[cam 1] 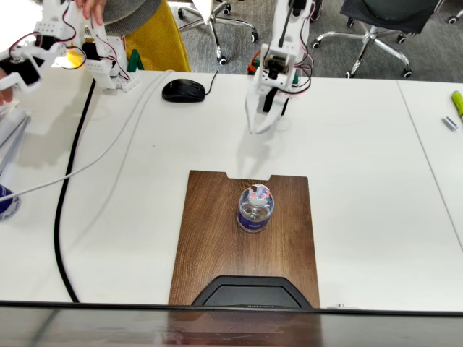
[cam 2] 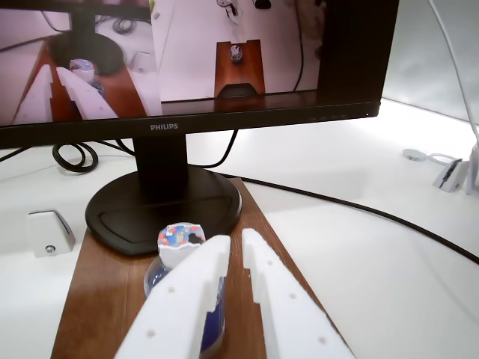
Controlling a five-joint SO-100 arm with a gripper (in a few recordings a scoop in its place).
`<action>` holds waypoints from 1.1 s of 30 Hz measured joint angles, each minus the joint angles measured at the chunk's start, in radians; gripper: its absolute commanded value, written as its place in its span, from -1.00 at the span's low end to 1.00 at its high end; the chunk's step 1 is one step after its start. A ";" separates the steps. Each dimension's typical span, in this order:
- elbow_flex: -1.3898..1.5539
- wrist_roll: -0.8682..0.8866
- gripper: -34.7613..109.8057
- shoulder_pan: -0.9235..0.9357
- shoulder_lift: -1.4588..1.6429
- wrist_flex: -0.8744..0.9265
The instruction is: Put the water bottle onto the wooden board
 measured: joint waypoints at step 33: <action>0.758 -0.078 -0.52 -0.092 0.890 -0.043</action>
